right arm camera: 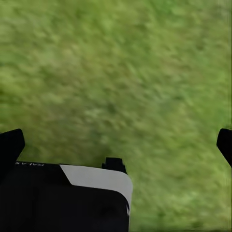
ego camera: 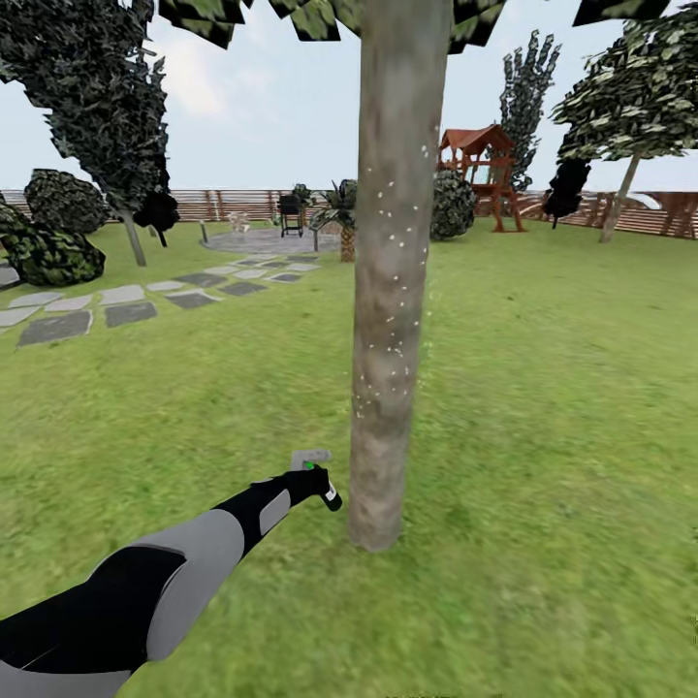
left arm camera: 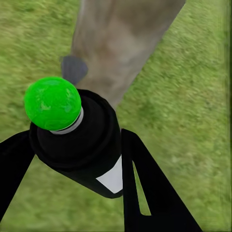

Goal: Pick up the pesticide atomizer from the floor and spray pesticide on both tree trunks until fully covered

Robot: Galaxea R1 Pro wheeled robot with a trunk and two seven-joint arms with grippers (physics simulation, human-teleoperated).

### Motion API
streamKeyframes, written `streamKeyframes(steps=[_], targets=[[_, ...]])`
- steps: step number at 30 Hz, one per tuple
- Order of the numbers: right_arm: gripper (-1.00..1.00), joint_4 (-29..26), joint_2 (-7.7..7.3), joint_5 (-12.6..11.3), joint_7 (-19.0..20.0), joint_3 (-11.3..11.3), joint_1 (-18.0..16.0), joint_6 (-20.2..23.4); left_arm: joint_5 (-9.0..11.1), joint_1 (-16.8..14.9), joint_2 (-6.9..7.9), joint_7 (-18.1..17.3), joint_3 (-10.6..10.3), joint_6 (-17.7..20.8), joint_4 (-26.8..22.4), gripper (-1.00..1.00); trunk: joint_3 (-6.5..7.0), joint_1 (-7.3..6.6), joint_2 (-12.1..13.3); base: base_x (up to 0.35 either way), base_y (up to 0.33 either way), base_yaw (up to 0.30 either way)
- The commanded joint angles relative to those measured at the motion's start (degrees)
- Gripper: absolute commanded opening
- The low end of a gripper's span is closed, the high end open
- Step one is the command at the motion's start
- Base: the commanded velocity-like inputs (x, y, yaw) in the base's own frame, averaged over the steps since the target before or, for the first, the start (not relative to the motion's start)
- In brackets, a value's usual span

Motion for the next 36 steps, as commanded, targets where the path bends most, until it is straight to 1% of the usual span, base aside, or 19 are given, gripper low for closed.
streamKeyframes(steps=[1, 21, 36], targets=[[1.00, 0.3, 0.02, 0.5, -0.4, 0.1, -0.1, -0.4, 0.6, 0.0, 0.00, 0.0, -0.4, 0.3, -0.1, -1.00, -0.12, 0.03, -0.1, 0.000, 0.350, -0.290], [1.00, 0.3, 0.02, 0.5, -0.4, 0.1, -0.1, -0.4, 0.6, 0.0, 0.00, 0.0, -0.4, 0.3, -0.1, -1.00, -0.12, 0.03, -0.1, 0.021, 0.350, -0.295], [1.00, 0.2, 0.02, 0.5, -0.4, 0.1, -0.1, -0.4, 0.6, 0.0, 0.00, 0.0, -0.4, 0.4, -0.1, -1.00, -0.12, 0.03, -0.1, -0.009, 0.350, -0.296]])
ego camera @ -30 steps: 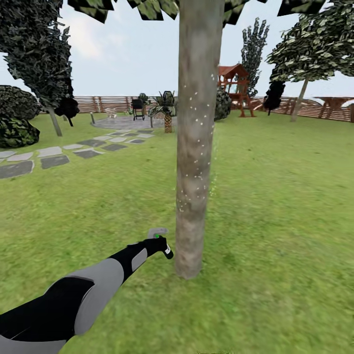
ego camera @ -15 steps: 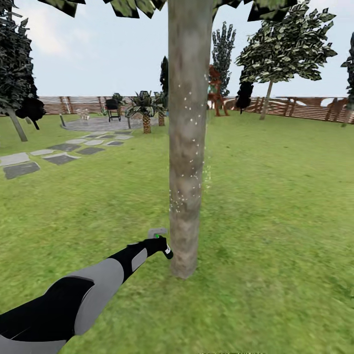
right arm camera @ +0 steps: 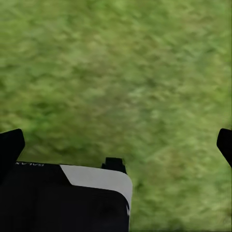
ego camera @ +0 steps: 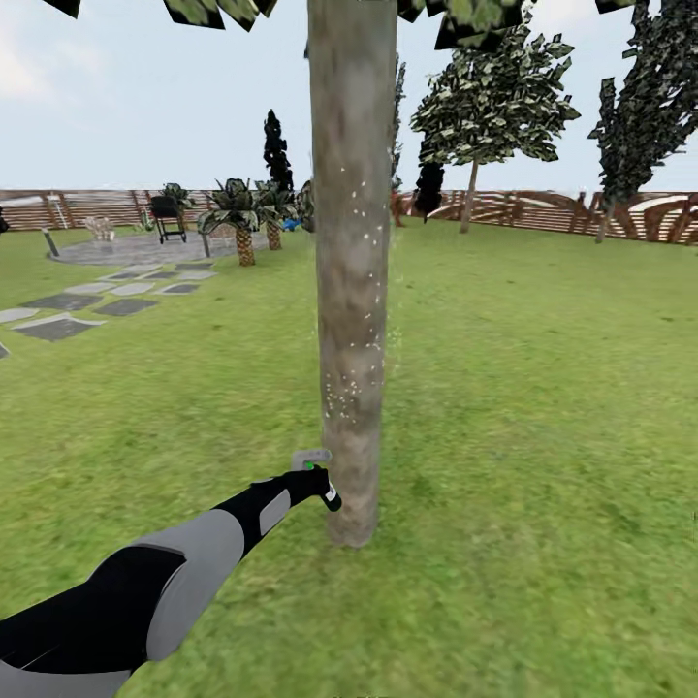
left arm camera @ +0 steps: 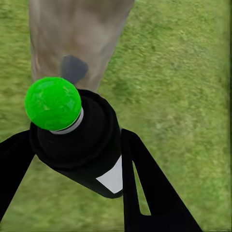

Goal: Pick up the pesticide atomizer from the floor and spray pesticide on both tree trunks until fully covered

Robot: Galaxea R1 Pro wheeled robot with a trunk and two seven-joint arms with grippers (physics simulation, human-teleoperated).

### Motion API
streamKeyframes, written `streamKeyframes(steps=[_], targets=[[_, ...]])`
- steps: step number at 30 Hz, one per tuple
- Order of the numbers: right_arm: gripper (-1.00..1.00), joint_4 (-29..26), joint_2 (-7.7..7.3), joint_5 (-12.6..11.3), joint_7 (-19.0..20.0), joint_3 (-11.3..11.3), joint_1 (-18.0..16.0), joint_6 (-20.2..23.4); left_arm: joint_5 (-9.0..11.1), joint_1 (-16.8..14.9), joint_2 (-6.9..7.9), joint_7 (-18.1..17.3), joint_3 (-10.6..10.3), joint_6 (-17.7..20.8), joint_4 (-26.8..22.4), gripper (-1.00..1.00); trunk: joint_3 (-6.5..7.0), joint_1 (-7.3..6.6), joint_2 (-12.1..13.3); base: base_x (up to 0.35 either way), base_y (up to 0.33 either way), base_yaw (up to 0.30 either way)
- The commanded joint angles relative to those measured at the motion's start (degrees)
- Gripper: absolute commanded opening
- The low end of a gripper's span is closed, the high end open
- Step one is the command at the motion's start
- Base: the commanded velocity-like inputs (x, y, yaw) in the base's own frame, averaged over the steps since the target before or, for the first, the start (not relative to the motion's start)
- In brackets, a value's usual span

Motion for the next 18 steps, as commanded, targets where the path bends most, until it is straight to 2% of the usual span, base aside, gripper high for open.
streamKeyframes(steps=[1, 5, 9, 10, 11, 13, 15, 16, 18], targets=[[1.00, 0.3, 0.02, 0.5, -0.4, 0.1, -0.1, -0.4, 0.6, 0.4, 0.00, 0.0, -0.4, 0.2, -0.1, -1.00, -0.12, 0.03, -0.1, -0.082, 0.350, -0.286], [1.00, 0.2, 0.02, 0.5, -0.4, 0.1, -0.1, -0.5, 0.6, 1.7, 0.28, 0.0, -0.4, 0.0, -0.1, -1.00, -0.12, 0.03, -0.1, -0.057, 0.261, -0.239], [1.00, 0.2, 0.02, 0.5, -0.4, 0.1, -0.1, -0.5, 0.6, 1.9, 0.37, 0.0, -0.9, 0.4, -0.5, -1.00, -0.12, 0.03, -0.1, -0.010, 0.053, -0.054], [1.00, 0.2, 0.02, 0.5, -0.4, 0.1, -0.1, -0.5, 0.7, 1.9, 0.44, 0.0, -1.0, 1.7, -2.2, -1.00, -0.12, 0.03, -0.1, -0.002, 0.012, -0.013], [1.00, 0.2, 0.02, 0.5, -0.4, 0.1, -0.1, -0.5, 0.7, 1.9, 0.51, 0.1, -1.1, 4.1, -4.5, -1.00, -0.12, 0.03, -0.1, -0.002, 0.008, -0.008], [1.00, 0.2, 0.02, 0.5, -0.5, 0.1, -0.1, -0.5, 0.7, 1.9, 2.00, 0.2, -1.1, 16.0, -14.1, -1.00, -0.12, 0.03, -0.1, -0.001, 0.003, -0.003], [1.00, 0.2, 0.02, 0.5, -0.4, 0.1, -0.1, -0.5, 0.7, 1.9, 3.05, 0.3, -1.1, 21.9, -20.5, -1.00, -0.12, 0.03, -0.1, 0.000, 0.001, -0.001], [1.00, 0.2, 0.02, 0.5, -0.4, 0.1, -0.1, -0.5, 0.7, 1.9, 3.21, 0.3, -1.1, 23.1, -21.9, -1.00, -0.12, 0.03, -0.1, 0.000, 0.000, 0.000], [1.00, 0.2, 0.02, 0.5, -0.5, 0.1, -0.1, -0.5, 0.6, 1.9, 3.66, 0.4, -1.1, 29.8, -28.2, -1.00, -0.12, 0.03, -0.1, 0.000, 0.000, 0.000]])
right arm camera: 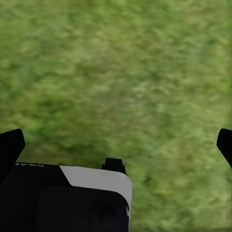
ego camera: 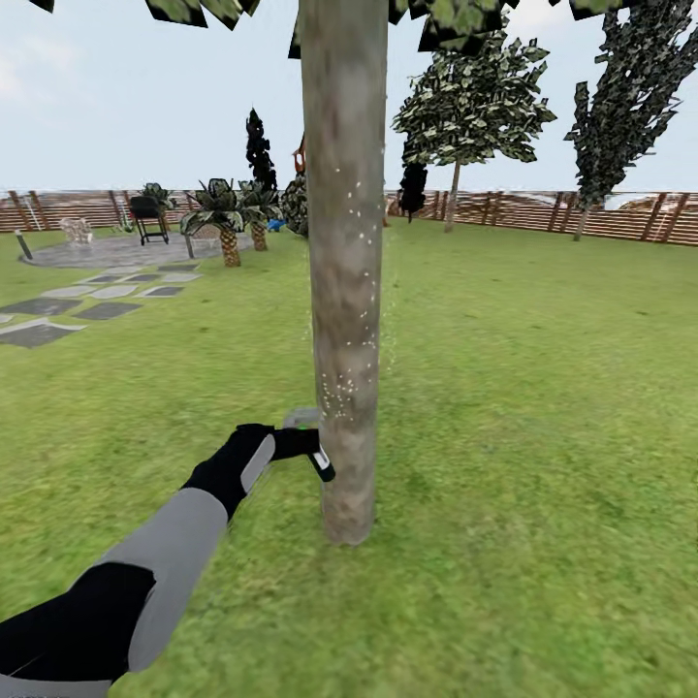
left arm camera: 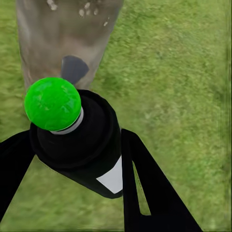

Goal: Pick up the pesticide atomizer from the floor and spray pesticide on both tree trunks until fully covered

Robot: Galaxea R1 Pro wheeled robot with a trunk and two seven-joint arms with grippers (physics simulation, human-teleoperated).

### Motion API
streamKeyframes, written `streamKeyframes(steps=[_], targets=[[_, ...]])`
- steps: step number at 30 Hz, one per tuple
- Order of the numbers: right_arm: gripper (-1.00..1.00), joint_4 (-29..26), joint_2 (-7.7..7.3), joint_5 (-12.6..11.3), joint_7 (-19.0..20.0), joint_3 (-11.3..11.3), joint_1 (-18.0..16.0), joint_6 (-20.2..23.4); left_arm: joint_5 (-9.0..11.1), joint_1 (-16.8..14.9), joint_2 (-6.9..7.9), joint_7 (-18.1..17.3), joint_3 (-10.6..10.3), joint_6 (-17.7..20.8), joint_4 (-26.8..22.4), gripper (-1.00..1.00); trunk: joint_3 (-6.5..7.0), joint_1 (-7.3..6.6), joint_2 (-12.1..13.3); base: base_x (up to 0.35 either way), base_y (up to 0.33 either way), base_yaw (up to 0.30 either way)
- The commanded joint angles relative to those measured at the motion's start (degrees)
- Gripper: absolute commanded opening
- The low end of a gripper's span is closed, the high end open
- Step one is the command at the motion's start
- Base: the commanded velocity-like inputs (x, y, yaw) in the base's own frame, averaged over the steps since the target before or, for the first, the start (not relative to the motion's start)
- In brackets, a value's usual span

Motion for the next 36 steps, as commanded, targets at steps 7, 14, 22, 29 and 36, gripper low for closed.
streamKeyframes(steps=[7, 14, 22, 29, 36], targets=[[1.00, 0.3, 0.02, 0.5, -0.4, 0.1, -0.1, -0.4, 0.2, -8.5, 0.19, 0.2, -0.2, 8.6, -3.0, -1.00, -0.14, 0.04, -0.1, 0.000, 0.000, 0.000], [1.00, 0.3, 0.02, 0.5, -0.4, 0.1, -0.1, -0.4, 0.3, -20.1, 0.22, 2.8, -0.2, 15.0, -3.2, -1.00, -0.14, 0.04, -0.1, 0.000, 0.000, 0.000], [1.00, 0.3, 0.02, 0.5, -0.4, 0.1, -0.1, -0.4, 0.2, -32.2, 0.37, 3.0, -0.1, 20.1, -3.0, -1.00, -0.14, 0.04, -0.1, 0.000, 0.000, 0.000], [1.00, 0.3, 0.02, 0.5, -0.4, 0.1, -0.1, -0.4, 0.2, -41.1, 2.88, 3.0, 0.0, 23.8, -2.5, -1.00, -0.14, 0.04, -0.1, 0.000, 0.000, 0.000], [1.00, 0.3, 0.02, 0.5, -0.4, 0.1, -0.1, -0.4, 0.2, -47.1, 3.29, 3.0, 0.0, 24.3, -2.5, -1.00, -0.14, 0.04, -0.1, 0.000, 0.000, 0.000]])
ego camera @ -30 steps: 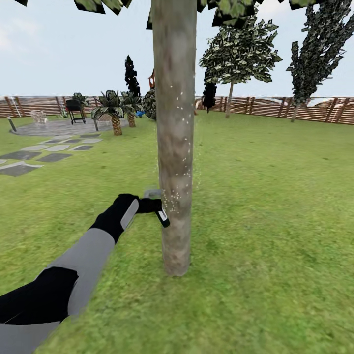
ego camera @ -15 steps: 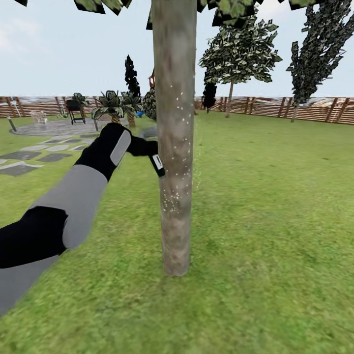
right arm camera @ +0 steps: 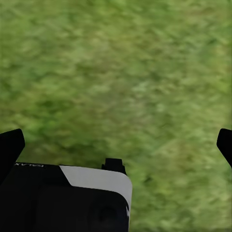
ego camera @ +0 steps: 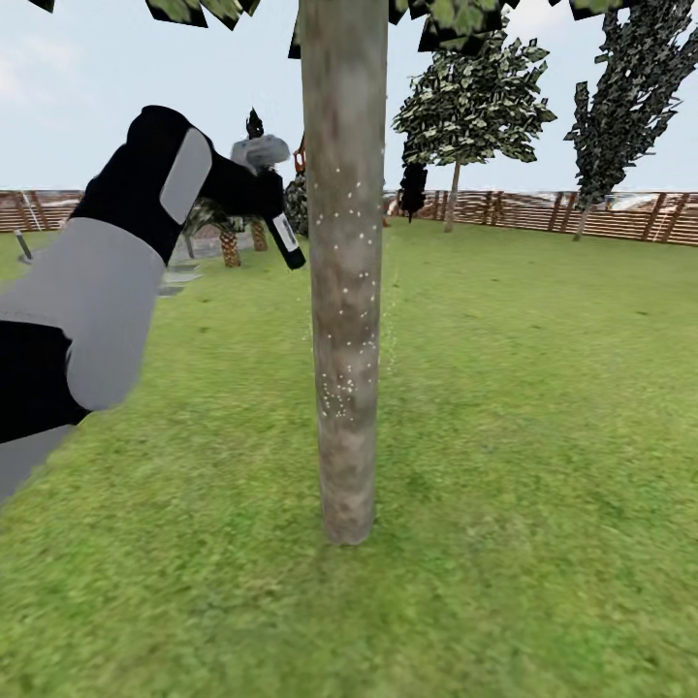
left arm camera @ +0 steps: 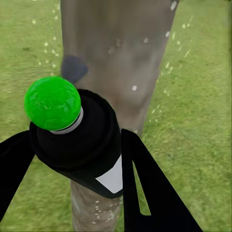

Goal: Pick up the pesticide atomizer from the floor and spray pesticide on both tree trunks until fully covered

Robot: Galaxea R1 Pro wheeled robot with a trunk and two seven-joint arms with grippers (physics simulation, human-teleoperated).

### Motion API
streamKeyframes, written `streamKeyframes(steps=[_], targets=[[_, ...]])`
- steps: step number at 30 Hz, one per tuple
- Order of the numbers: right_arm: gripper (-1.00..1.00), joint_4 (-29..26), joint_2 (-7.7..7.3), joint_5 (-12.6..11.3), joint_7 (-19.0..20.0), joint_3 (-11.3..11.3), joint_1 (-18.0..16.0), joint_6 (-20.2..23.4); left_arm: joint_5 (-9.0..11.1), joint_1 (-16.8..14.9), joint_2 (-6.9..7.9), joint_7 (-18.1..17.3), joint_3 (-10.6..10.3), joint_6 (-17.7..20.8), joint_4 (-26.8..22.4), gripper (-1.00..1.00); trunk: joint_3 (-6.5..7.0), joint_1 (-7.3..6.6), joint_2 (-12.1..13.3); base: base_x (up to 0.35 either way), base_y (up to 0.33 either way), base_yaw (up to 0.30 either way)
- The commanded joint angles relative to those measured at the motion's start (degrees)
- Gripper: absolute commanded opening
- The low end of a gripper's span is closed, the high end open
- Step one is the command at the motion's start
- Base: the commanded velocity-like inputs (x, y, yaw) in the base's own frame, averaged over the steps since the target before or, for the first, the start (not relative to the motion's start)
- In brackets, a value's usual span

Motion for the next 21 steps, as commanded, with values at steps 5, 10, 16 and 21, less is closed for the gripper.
streamKeyframes(steps=[5, 10, 16, 21], targets=[[1.00, 0.3, 0.02, 0.5, -0.4, 0.1, -0.1, -0.4, 0.1, -4.0, 0.05, -0.1, -0.1, 0.2, 0.0, -1.00, -0.13, 0.04, -0.1, 0.000, 0.000, 0.000], [1.00, 0.3, 0.02, 0.5, -0.4, 0.1, -0.1, -0.4, 0.1, -5.7, 0.07, -0.2, -0.1, 0.3, 2.7, -1.00, -0.13, 0.04, -0.1, 0.000, 0.000, 0.000], [1.00, 0.3, 0.02, 0.5, -0.4, 0.1, -0.1, -0.4, 0.3, -5.8, 3.07, 0.0, 0.4, -0.8, 12.8, -1.00, -0.13, 0.04, -0.1, 0.000, 0.000, 0.000], [1.00, 0.3, 0.02, 0.5, -0.4, 0.1, -0.1, -0.4, 0.4, -5.8, 5.08, -0.2, 0.4, -5.1, 21.6, -1.00, -0.13, 0.04, -0.1, 0.000, 0.000, 0.000]])
